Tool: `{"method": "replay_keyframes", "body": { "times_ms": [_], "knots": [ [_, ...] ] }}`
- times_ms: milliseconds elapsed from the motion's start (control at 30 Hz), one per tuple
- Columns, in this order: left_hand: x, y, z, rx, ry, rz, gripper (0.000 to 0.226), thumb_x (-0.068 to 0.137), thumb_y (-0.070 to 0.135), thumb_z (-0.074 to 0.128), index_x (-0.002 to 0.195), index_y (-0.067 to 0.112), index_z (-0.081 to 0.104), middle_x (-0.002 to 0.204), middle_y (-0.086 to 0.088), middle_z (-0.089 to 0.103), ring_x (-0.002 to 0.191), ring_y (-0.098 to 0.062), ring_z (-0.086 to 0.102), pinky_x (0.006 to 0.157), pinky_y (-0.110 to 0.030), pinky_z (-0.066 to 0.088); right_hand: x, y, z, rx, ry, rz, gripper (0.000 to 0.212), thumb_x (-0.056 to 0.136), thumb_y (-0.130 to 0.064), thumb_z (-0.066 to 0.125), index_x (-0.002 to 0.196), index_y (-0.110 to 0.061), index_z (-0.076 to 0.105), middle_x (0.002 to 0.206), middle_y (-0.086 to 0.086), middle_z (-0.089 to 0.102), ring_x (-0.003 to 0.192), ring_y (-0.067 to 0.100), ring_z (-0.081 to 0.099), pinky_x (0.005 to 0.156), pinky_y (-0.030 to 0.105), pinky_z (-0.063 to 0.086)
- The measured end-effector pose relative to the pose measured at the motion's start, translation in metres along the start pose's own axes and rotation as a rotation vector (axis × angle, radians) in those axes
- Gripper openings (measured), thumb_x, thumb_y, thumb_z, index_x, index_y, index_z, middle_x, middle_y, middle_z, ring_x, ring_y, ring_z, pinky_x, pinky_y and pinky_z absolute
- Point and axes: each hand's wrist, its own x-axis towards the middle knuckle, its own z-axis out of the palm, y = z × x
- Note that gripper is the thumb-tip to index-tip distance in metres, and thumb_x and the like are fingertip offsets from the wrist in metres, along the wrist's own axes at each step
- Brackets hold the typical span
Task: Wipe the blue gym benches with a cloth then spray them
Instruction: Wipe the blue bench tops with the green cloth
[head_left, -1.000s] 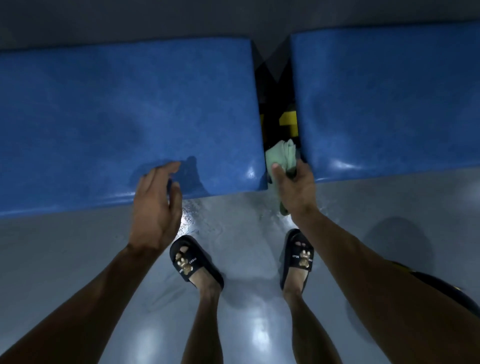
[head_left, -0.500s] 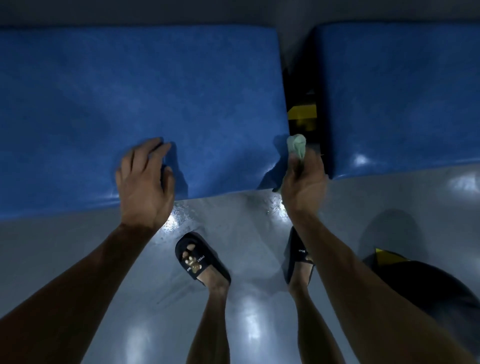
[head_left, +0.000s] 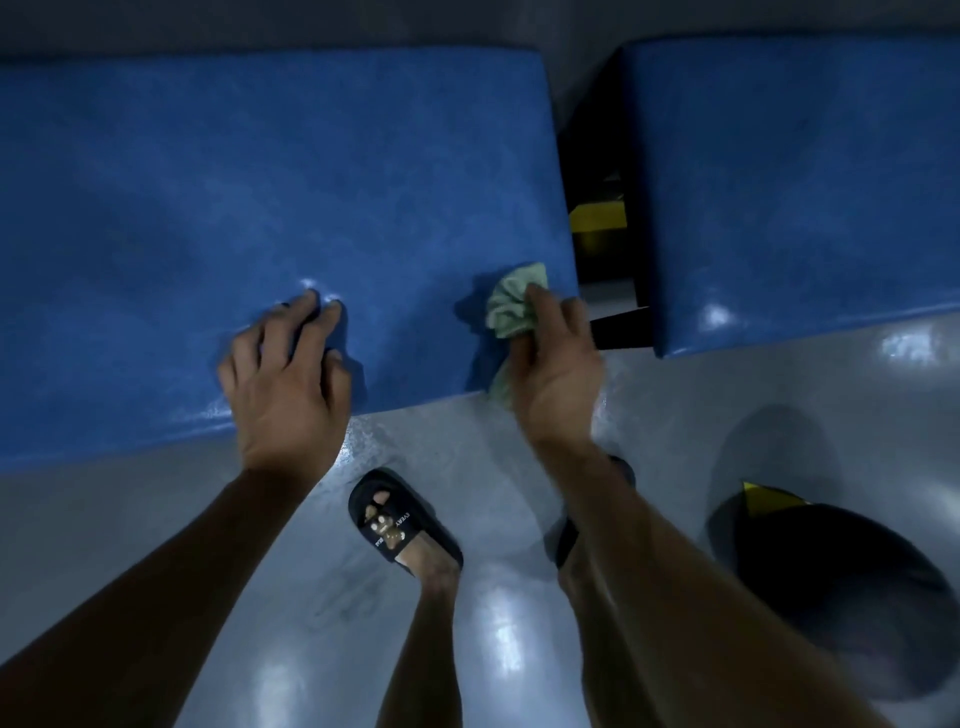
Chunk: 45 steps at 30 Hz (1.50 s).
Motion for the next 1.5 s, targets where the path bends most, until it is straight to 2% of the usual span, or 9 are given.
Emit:
{"method": "replay_keyframes", "body": {
  "times_ms": [133,267,500,667,800,967,1100,1367,1500],
  "knots": [
    [0.001,-0.001,-0.003,0.008,-0.008,0.020,0.043,0.097,0.026,0.047,0.138,0.018,0.056,0.148,-0.002,0.050,0.126,-0.034,0.041,0.098,-0.046,0.031,-0.036,-0.054,0.033,0.007,-0.201,-0.272,0.049,0.082,-0.013,0.068,0.129,-0.016,0.055,0.101,0.013,0.057,0.073,0.034,0.061,0.054,0.036,0.052],
    [0.004,-0.004,-0.003,0.022,0.004,0.038,0.042,0.096,0.025,0.048,0.135,0.017,0.059,0.145,-0.002,0.052,0.123,-0.035,0.043,0.095,-0.045,0.032,0.003,-0.021,0.004,-0.130,-0.293,-0.466,0.056,0.076,-0.024,0.070,0.126,-0.025,0.045,0.099,0.012,0.060,0.062,0.035,0.064,0.044,0.036,0.051],
    [0.005,0.000,0.001,0.030,0.021,0.000,0.040,0.094,0.025,0.047,0.131,0.018,0.061,0.144,0.000,0.054,0.119,-0.032,0.042,0.095,-0.043,0.030,0.039,0.016,-0.018,-0.155,-0.018,0.096,0.038,0.084,-0.022,0.053,0.120,-0.011,0.060,0.109,0.014,0.057,0.081,0.041,0.060,0.060,0.037,0.042],
    [0.007,-0.002,-0.006,0.028,-0.035,0.029,0.044,0.091,0.024,0.050,0.133,0.019,0.060,0.144,0.000,0.053,0.118,-0.031,0.040,0.092,-0.043,0.030,-0.013,-0.069,0.041,-0.078,-0.229,-0.318,0.035,0.082,-0.024,0.061,0.116,-0.018,0.066,0.103,0.008,0.061,0.063,0.029,0.062,0.044,0.031,0.047],
    [0.007,-0.002,-0.009,0.032,-0.010,0.032,0.040,0.092,0.022,0.054,0.131,0.019,0.062,0.141,0.000,0.055,0.115,-0.030,0.043,0.088,-0.041,0.030,0.007,-0.046,0.016,-0.151,-0.313,-0.579,0.043,0.079,-0.029,0.056,0.121,-0.024,0.066,0.102,0.007,0.062,0.067,0.029,0.064,0.044,0.030,0.048],
    [0.008,-0.003,-0.006,0.023,-0.012,0.022,0.037,0.095,0.024,0.054,0.130,0.020,0.063,0.141,0.002,0.055,0.116,-0.030,0.044,0.088,-0.041,0.030,0.050,0.036,-0.042,-0.291,-0.160,-0.104,0.041,0.086,-0.018,0.062,0.127,-0.016,0.056,0.110,0.012,0.055,0.077,0.037,0.064,0.056,0.028,0.036],
    [0.010,-0.004,-0.008,0.013,-0.044,0.006,0.038,0.095,0.027,0.052,0.131,0.021,0.062,0.142,0.004,0.054,0.119,-0.028,0.044,0.089,-0.041,0.030,0.032,0.010,-0.014,-0.190,-0.030,0.120,0.036,0.088,-0.009,0.057,0.124,-0.012,0.054,0.109,0.016,0.054,0.073,0.037,0.060,0.056,0.037,0.047],
    [0.015,-0.008,-0.018,0.004,-0.105,0.034,0.042,0.092,0.030,0.053,0.133,0.025,0.062,0.140,0.005,0.056,0.118,-0.025,0.045,0.088,-0.040,0.030,-0.010,-0.063,0.025,-0.123,-0.301,-0.536,0.043,0.086,-0.020,0.056,0.129,-0.022,0.054,0.101,0.006,0.059,0.074,0.025,0.060,0.052,0.034,0.052],
    [0.015,-0.008,-0.017,-0.009,-0.099,0.030,0.039,0.094,0.031,0.053,0.130,0.024,0.064,0.139,0.005,0.057,0.117,-0.026,0.047,0.089,-0.041,0.031,0.046,-0.005,-0.022,-0.263,-0.220,-0.287,0.046,0.088,-0.016,0.055,0.134,-0.019,0.052,0.104,0.012,0.053,0.070,0.035,0.060,0.051,0.034,0.045]
  ]
}}
